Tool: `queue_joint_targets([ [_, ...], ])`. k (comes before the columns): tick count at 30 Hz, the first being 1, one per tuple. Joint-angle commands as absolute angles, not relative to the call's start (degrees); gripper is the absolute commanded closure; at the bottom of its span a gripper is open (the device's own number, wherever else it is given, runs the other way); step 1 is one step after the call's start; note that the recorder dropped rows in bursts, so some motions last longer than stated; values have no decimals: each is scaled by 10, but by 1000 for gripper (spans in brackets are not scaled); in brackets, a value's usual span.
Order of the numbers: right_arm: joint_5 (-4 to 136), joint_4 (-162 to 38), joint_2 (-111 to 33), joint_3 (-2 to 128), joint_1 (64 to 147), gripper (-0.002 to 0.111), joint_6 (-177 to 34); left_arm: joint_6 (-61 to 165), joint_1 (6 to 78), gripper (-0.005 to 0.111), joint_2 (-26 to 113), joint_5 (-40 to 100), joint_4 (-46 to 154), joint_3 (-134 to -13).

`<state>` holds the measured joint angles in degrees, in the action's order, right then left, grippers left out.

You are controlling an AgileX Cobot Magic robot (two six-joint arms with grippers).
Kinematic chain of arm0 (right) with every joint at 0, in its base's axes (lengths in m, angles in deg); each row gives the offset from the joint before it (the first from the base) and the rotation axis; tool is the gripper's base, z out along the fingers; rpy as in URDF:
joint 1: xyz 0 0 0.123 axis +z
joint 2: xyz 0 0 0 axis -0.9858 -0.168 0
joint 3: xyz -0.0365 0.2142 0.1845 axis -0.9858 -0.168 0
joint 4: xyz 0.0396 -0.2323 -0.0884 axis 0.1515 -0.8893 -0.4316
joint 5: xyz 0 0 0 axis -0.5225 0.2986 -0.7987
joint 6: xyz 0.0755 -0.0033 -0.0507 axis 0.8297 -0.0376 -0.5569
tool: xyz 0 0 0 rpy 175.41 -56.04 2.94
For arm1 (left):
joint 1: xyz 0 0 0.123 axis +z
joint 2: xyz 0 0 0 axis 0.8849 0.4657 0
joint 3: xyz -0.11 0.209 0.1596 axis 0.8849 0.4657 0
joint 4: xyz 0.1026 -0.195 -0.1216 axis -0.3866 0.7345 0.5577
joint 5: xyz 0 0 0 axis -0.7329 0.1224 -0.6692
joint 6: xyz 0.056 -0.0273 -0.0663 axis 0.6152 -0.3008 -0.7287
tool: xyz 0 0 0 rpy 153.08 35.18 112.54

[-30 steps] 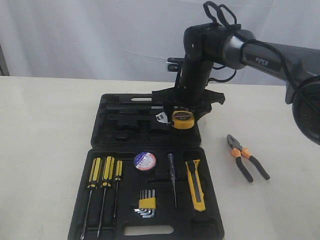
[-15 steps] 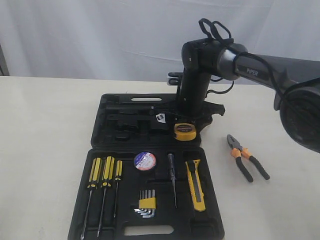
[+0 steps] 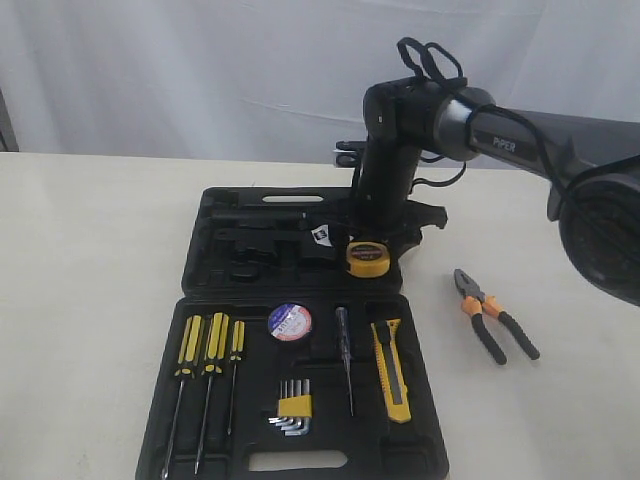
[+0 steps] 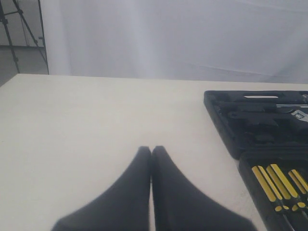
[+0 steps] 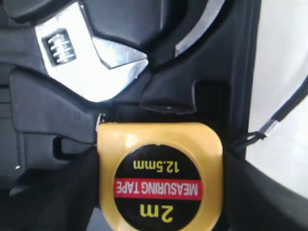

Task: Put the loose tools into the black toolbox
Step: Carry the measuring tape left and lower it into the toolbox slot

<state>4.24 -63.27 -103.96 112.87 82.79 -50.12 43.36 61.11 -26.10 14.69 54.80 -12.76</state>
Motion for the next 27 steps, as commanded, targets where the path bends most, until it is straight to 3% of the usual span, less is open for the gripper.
queue_joint_targets([
  [1, 61, -636, -1045, 1128, 826, 50, -508, 433, 610, 107, -263, 147, 549, -126],
  [6, 44, -641, -1045, 1128, 826, 31, -513, 433, 610, 107, -263, 147, 549, -126],
  [20, -4, -691, -1014, 1147, 826, 32, -509, 433, 610, 107, -263, 147, 549, -126],
  [23, 0, -686, -1014, 1147, 827, 38, -526, 433, 610, 107, -263, 147, 549, -126],
  [25, 0, -685, -1014, 1147, 827, 52, -526, 433, 610, 107, -263, 147, 549, -126],
  [27, 0, -685, -1014, 1147, 827, 76, -537, 433, 610, 107, -263, 147, 549, -126],
])
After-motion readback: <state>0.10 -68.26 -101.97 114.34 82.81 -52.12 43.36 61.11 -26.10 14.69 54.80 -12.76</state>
